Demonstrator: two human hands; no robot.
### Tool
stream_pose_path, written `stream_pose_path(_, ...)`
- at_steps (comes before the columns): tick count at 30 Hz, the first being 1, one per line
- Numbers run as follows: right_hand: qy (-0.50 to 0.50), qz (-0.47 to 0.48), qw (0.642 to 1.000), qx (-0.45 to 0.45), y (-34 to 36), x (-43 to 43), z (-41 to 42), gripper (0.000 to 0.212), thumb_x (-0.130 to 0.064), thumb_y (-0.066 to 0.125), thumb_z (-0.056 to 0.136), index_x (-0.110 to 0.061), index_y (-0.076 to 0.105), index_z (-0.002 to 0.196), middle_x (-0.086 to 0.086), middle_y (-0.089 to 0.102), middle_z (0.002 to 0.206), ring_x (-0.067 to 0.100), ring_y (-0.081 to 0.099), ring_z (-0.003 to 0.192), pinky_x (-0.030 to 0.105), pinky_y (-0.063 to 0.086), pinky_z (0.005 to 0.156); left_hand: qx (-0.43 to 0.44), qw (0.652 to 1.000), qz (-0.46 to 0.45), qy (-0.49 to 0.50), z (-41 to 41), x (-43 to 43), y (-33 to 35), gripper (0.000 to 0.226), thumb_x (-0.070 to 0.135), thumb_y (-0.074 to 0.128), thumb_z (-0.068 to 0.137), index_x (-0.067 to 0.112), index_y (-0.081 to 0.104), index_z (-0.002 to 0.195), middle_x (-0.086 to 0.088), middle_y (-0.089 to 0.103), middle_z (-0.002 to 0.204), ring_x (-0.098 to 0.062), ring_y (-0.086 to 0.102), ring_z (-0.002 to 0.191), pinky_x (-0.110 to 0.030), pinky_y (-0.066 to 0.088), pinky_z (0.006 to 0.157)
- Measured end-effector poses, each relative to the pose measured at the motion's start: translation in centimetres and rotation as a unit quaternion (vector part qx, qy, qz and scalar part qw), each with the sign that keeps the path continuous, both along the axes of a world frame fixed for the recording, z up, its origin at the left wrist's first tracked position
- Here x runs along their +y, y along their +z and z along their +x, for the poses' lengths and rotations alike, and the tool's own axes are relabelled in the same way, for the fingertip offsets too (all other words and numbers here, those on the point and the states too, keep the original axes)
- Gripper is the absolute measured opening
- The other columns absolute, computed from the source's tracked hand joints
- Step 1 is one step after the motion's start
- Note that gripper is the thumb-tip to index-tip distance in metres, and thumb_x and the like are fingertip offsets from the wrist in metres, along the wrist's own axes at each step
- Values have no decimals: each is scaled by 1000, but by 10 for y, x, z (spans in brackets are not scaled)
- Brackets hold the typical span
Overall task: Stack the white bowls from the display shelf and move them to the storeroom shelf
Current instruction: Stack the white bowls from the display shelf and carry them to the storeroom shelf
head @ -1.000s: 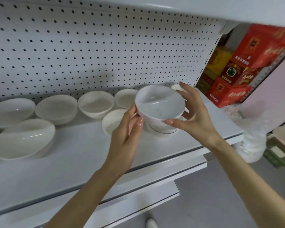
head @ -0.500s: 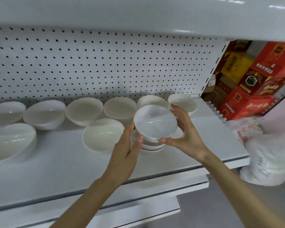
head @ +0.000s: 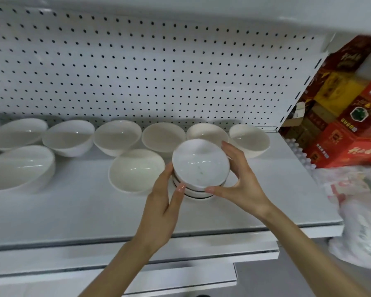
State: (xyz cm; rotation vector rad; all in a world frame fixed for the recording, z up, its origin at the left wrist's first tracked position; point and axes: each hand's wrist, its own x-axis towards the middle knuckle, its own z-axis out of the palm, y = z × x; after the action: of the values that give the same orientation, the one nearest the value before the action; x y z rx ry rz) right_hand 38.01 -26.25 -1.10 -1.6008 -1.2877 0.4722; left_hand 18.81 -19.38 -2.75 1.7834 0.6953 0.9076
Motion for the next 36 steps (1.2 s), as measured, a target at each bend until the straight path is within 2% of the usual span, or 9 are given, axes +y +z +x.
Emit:
stream_pose_path(4, 2, -1, 1000, 6, 0, 0, 0, 101, -47, 86, 51, -43, 32, 136, -38, 39, 133, 5, 45, 128, 29, 39, 108, 1, 1000, 3, 10, 3, -3, -4, 57, 46, 41, 95, 25, 33, 148, 22, 40, 147, 9, 34, 135, -5, 26, 106)
stream_pose_path(9, 3, -12, 1000, 18, -3, -1, 3, 103, -19, 92, 56, -39, 32, 137, -45, 42, 125, -1, 48, 124, 22, 39, 105, -23, 999, -21, 16, 5, -4, -8, 66, 51, 40, 91, 23, 31, 149, 18, 42, 149, 1, 37, 138, -26, 32, 113)
stream_pose_path(11, 4, -13, 1000, 18, -5, -1, 4, 103, -12, 91, 57, -38, 32, 137, -45, 42, 125, -1, 48, 124, 21, 39, 104, -27, 999, -24, 20, 7, -5, -8, 66, 51, 40, 91, 22, 31, 149, 18, 43, 148, 1, 37, 138, -26, 33, 113)
stream_pose_path(17, 9, -10, 1000, 27, 0, 1, 2, 103, -42, 85, 51, -40, 30, 138, -42, 38, 130, 0, 44, 128, 18, 37, 106, -33, 999, -26, 24, 11, -8, -8, 66, 50, 40, 92, 21, 27, 151, 23, 41, 147, 4, 37, 136, -16, 33, 109)
stream_pose_path(23, 23, -15, 999, 38, -1, 1, 2, 108, -47, 82, 52, -32, 27, 143, -45, 32, 133, -2, 38, 133, 22, 34, 109, -44, 997, -32, 62, 15, -12, -9, 61, 48, 40, 93, 22, 32, 148, 17, 44, 146, 4, 38, 135, -13, 33, 109)
stream_pose_path(26, 17, -16, 991, 130, -9, -2, 4, 105, -40, 80, 54, -37, 24, 144, -30, 37, 139, -3, 36, 134, 24, 33, 110, -73, 988, -86, 108, 20, -21, -15, 55, 44, 40, 95, 30, 30, 147, 18, 39, 150, 5, 35, 137, -19, 31, 113)
stream_pose_path(29, 34, -40, 979, 195, -18, -5, 2, 98, -41, 74, 59, -38, 26, 144, -25, 42, 141, -5, 38, 132, 20, 41, 102, -97, 982, -110, 119, 25, -33, -18, 52, 42, 40, 95, 34, 33, 146, 22, 40, 149, 10, 36, 134, -12, 34, 108)
stream_pose_path(33, 55, -58, 973, 218, -26, -3, -1, 95, -43, 73, 63, -35, 26, 145, -25, 41, 140, -13, 41, 125, 9, 46, 86, -123, 974, -145, 120, 27, -33, -21, 53, 49, 40, 94, 35, 39, 145, 24, 44, 145, 0, 38, 137, -45, 34, 114)
stream_pose_path(36, 64, -66, 969, 228, -29, -2, -2, 102, -49, 78, 62, -32, 25, 147, -14, 41, 144, -4, 46, 125, 11, 45, 89, -126, 969, -174, 120, 28, -30, -18, 50, 46, 40, 95, 37, 39, 144, 29, 44, 143, 3, 38, 136, -49, 37, 112)
